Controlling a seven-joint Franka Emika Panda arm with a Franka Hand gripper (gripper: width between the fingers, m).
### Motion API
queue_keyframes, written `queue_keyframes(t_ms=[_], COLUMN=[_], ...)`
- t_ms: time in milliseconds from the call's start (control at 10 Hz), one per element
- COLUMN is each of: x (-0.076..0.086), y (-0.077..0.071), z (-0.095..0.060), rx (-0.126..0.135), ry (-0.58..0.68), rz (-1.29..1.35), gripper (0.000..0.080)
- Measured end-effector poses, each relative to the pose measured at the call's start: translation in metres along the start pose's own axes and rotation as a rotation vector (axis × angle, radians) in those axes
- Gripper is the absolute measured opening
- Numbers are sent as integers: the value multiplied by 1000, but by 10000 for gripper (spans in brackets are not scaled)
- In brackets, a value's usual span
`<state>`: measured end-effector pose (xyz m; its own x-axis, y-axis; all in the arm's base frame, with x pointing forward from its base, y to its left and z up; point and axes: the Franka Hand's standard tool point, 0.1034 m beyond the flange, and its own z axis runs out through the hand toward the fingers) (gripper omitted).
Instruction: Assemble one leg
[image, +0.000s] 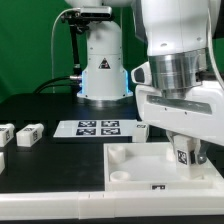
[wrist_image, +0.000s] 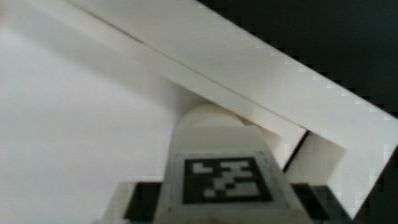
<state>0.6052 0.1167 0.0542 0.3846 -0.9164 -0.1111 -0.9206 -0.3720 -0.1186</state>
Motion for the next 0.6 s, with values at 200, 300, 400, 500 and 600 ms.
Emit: queue_keyframes(t_ms=[200,300,400,500,600], x=[0,0,0,-1,-4], y=[0,0,0,0,-1], z=[0,0,0,0,0], rx=[3,3,3,3,3], ry=[-4,-4,-4,-5,-6], rz=[154,156,106,103,56], gripper=[268,268,268,441,571])
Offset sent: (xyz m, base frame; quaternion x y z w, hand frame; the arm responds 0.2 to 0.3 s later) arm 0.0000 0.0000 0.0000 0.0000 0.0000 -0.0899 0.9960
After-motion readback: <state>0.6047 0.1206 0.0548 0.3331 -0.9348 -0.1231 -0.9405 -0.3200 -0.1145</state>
